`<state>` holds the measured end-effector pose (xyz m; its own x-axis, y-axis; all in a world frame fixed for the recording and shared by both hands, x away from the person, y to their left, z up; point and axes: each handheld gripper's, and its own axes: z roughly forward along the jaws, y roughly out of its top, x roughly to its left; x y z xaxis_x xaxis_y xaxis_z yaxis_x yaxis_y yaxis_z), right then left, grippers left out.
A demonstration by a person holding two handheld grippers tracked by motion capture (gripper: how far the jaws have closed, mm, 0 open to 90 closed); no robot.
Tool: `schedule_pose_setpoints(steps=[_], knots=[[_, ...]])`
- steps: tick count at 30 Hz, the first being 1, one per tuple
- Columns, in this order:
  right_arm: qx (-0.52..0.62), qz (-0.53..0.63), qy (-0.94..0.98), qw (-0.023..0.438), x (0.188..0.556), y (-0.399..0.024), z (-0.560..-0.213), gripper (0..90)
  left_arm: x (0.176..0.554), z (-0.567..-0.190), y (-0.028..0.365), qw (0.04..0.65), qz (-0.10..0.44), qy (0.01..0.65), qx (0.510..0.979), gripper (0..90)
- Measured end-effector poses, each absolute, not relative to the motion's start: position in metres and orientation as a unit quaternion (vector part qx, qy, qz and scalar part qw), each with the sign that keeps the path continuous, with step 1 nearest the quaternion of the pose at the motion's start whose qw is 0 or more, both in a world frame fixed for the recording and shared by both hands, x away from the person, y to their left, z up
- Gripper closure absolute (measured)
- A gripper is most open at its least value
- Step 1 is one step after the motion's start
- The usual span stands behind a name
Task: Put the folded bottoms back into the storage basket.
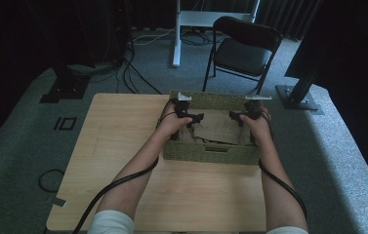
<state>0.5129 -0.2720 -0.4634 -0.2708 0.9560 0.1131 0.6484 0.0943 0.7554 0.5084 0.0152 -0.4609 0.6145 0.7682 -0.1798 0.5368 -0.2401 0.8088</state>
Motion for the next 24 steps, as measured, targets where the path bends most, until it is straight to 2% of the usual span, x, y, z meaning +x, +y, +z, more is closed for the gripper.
schedule_pose_setpoints(steps=[8, 16, 24], knots=[[0.562, 0.369, 0.713, 0.200, 0.503, -0.268, -0.462, 15.4, 0.496, -0.456, 0.015, 0.459, 0.140, 0.397, 0.782, 19.3], [0.555, 0.364, 0.718, 0.209, 0.499, -0.268, -0.460, 15.4, 0.496, -0.443, 0.020, 0.479, 0.156, 0.402, 0.765, 19.3], [0.551, 0.372, 0.713, 0.222, 0.494, -0.268, -0.447, 15.4, 0.493, -0.432, 0.030, 0.476, 0.166, 0.398, 0.766, 19.3]])
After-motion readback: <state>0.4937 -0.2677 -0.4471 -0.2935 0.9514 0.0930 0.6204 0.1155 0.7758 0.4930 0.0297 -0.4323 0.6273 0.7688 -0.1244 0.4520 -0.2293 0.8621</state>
